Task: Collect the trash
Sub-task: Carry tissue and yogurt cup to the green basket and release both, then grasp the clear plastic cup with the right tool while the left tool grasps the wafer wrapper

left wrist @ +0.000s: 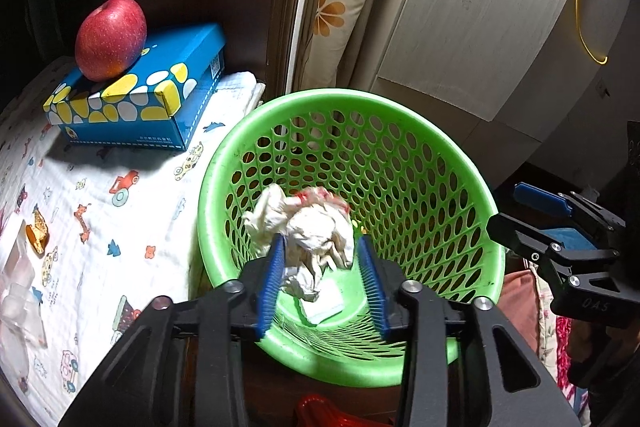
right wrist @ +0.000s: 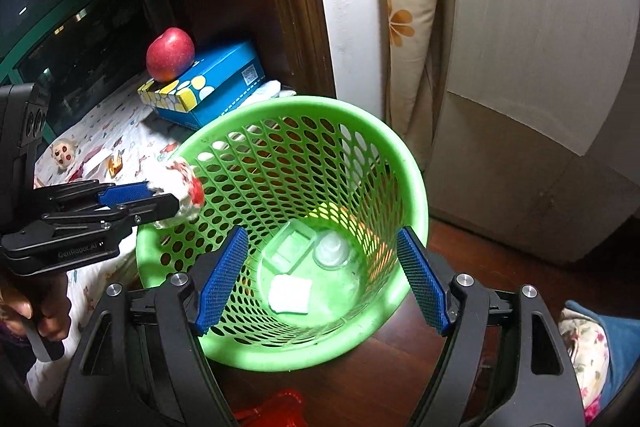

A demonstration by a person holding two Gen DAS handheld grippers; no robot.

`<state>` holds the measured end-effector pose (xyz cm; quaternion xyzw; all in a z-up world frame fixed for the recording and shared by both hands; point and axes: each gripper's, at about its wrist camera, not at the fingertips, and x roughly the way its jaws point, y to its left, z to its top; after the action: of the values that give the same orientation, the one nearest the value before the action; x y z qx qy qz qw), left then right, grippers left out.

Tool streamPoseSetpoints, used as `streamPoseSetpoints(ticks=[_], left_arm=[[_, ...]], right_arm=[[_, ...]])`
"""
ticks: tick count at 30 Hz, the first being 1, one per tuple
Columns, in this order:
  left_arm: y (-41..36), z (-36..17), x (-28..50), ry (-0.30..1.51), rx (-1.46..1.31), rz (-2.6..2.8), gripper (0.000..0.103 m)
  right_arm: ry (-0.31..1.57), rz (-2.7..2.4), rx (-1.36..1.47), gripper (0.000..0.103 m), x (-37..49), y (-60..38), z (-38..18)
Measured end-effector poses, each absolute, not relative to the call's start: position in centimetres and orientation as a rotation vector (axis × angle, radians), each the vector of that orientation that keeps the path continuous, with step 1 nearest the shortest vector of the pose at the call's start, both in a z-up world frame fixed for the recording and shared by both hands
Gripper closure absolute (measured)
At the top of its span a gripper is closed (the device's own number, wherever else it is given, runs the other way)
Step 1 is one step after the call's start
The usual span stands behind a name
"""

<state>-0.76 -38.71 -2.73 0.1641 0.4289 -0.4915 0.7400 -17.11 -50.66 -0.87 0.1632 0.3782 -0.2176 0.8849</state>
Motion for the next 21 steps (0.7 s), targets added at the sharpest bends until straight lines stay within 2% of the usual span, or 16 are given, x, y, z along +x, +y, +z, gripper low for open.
streamPoseSetpoints(ticks=[11, 13, 21], left_arm=[[-33.9, -1.2, 0.3, 0.892, 0.312, -0.999, 0.051], [-32.1, -1.1, 1.1, 0.887, 0.291, -0.957, 0.043], [-24.0, -1.3, 5.4, 0.896, 0.242, -0.765, 0.043]], right_arm=[[0.768, -0.392, 0.311, 0.027, -15.1, -48.3, 0.2], [0.769, -0.371, 0.301, 0.026, -14.2, -47.5, 0.3], [0.785, -0.271, 0.269, 0.026, -10.2, -43.6, 0.1]])
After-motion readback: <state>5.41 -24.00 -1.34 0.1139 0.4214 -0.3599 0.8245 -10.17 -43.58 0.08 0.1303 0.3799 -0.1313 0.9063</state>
